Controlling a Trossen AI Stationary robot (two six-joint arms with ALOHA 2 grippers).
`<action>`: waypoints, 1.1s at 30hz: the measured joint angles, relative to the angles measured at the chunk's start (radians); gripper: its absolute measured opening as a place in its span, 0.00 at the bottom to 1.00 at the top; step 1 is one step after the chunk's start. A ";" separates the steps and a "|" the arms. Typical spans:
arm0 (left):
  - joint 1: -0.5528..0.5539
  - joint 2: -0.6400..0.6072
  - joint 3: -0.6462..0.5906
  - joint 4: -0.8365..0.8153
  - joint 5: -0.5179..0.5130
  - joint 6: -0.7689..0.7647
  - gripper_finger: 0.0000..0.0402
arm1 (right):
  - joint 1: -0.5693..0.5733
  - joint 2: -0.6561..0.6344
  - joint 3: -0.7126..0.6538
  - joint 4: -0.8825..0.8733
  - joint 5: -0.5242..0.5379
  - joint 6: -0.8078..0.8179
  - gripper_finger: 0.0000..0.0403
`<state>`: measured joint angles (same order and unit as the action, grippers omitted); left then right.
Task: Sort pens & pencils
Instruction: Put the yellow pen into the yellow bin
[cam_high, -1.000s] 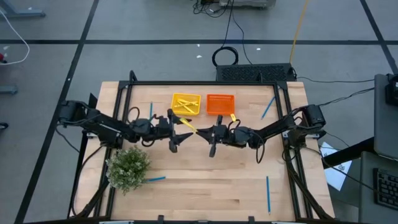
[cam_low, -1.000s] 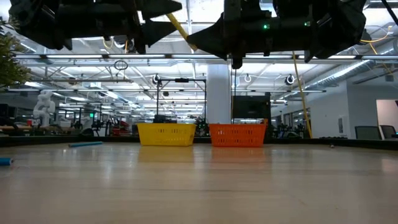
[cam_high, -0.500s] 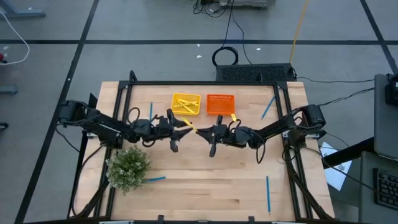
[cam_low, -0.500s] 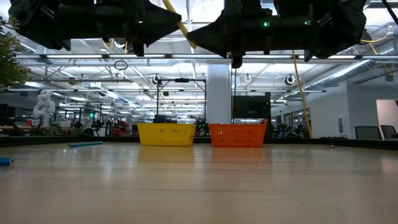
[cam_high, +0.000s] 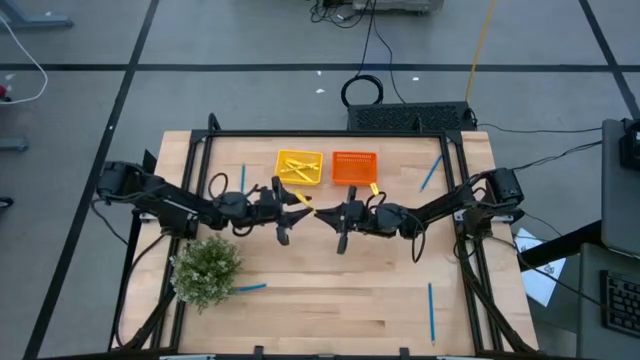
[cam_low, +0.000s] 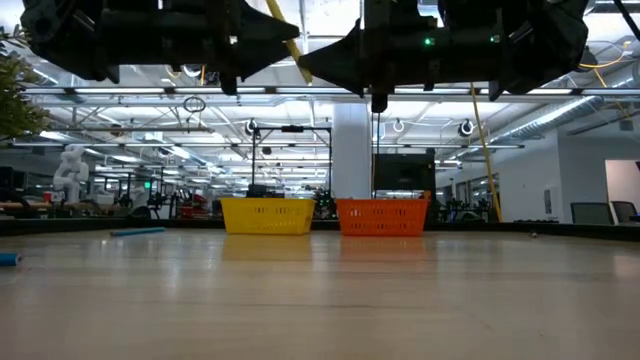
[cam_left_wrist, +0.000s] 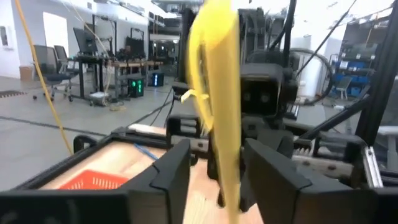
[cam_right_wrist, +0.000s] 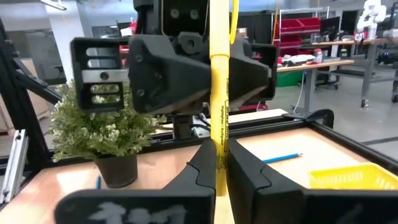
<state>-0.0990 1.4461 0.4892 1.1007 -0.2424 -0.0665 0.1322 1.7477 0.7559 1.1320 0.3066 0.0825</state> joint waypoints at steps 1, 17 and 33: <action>0.000 0.016 0.013 0.002 -0.001 -0.001 0.42 | -0.001 0.000 0.000 -0.004 -0.003 0.011 0.01; 0.000 -0.038 -0.007 -0.048 -0.013 0.061 0.15 | -0.002 -0.001 0.000 -0.033 0.003 0.003 0.01; -0.027 -0.298 -0.015 -0.717 0.138 -0.078 0.29 | 0.005 -0.210 0.000 -0.484 0.012 -0.041 0.00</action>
<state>-0.1260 1.1480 0.4741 0.3836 -0.1046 -0.1440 0.1375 1.5382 0.7559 0.6480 0.3188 0.0413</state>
